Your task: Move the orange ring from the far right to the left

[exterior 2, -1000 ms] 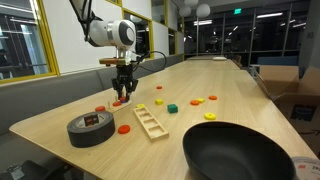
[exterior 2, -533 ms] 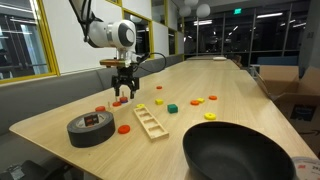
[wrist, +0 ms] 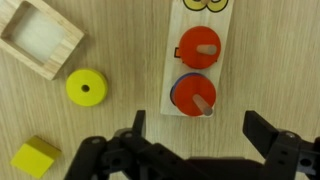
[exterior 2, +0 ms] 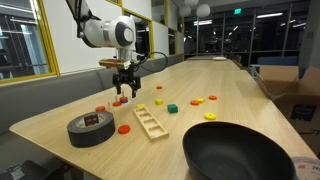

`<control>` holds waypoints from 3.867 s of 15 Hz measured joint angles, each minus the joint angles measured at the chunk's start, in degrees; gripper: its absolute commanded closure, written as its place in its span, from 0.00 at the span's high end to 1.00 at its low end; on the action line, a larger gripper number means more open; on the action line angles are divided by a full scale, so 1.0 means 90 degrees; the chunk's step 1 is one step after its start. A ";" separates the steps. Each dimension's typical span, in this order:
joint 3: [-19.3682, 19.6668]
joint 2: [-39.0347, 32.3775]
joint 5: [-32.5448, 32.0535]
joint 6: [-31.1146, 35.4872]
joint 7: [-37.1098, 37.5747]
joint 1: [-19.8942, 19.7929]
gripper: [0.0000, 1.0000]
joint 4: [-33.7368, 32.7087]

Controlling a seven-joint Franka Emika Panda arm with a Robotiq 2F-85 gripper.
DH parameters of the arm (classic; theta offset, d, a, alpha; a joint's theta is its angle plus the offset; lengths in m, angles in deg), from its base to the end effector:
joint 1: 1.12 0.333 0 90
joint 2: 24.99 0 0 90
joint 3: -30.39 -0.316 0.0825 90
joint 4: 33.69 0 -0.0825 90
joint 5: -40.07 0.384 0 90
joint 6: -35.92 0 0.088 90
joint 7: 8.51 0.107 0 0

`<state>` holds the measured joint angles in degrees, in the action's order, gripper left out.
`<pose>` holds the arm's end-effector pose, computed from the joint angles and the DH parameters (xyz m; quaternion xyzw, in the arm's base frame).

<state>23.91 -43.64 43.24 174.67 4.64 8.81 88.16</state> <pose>0.5488 0.1613 0.2537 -0.9992 -0.0047 0.0233 0.0311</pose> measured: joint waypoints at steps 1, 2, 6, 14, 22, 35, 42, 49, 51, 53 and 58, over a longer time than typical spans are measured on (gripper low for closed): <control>0.0004 0.0107 0.0000 0.0094 0.0000 -0.0005 1.00 0.0135; 0.0004 0.0206 0.0000 0.0151 0.0000 -0.0005 1.00 0.0254; -0.0037 0.0516 -0.0007 0.0168 -0.0005 0.0039 1.00 0.0623; -0.0154 0.0581 -0.0046 0.0175 0.0000 0.0224 1.00 0.0866; -0.0093 0.0376 -0.0106 0.0290 0.0035 0.0228 1.00 0.0709; 0.0079 0.0043 -0.0321 0.0382 0.0193 0.0227 0.68 0.0270; 0.0103 0.0046 -0.0335 0.0382 0.0197 0.0227 0.20 0.0255; 0.0121 0.0159 -0.0756 0.0327 0.0303 0.0228 0.23 0.0247; 0.0121 0.0254 -0.0846 0.0201 0.0322 0.0229 0.23 0.0234; 0.0121 0.0368 -0.0915 0.0042 0.0328 0.0229 0.23 0.0212; 0.0101 0.0645 -0.0979 -0.0448 0.0328 0.0229 0.23 0.0102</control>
<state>24.82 -37.84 34.43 170.63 7.58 10.87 89.08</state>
